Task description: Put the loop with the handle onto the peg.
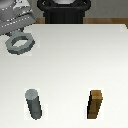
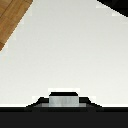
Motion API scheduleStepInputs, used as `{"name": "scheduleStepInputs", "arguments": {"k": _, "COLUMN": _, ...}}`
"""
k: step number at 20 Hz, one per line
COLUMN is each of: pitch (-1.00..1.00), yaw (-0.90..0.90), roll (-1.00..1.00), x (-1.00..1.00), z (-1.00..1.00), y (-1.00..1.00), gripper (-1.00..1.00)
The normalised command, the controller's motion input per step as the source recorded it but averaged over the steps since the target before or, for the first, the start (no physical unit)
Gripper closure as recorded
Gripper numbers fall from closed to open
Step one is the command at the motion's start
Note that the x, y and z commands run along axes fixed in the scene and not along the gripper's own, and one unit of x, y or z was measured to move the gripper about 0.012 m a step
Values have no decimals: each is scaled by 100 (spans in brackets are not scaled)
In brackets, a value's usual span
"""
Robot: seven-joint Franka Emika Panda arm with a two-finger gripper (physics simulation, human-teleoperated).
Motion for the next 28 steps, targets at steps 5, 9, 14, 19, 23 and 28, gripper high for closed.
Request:
{"name": "scheduleStepInputs", "arguments": {"k": 5, "pitch": 0, "yaw": 0, "roll": 0, "x": 40, "z": 50, "y": 0, "gripper": 100}}
{"name": "scheduleStepInputs", "arguments": {"k": 9, "pitch": 0, "yaw": 0, "roll": 0, "x": 0, "z": 25, "y": 25, "gripper": 100}}
{"name": "scheduleStepInputs", "arguments": {"k": 14, "pitch": 0, "yaw": 0, "roll": 0, "x": 0, "z": 0, "y": 60, "gripper": 100}}
{"name": "scheduleStepInputs", "arguments": {"k": 19, "pitch": 0, "yaw": 0, "roll": 0, "x": 20, "z": 0, "y": 40, "gripper": 100}}
{"name": "scheduleStepInputs", "arguments": {"k": 23, "pitch": 0, "yaw": 0, "roll": 0, "x": 0, "z": 0, "y": 0, "gripper": 100}}
{"name": "scheduleStepInputs", "arguments": {"k": 28, "pitch": 0, "yaw": 0, "roll": 0, "x": 40, "z": 0, "y": 0, "gripper": 100}}
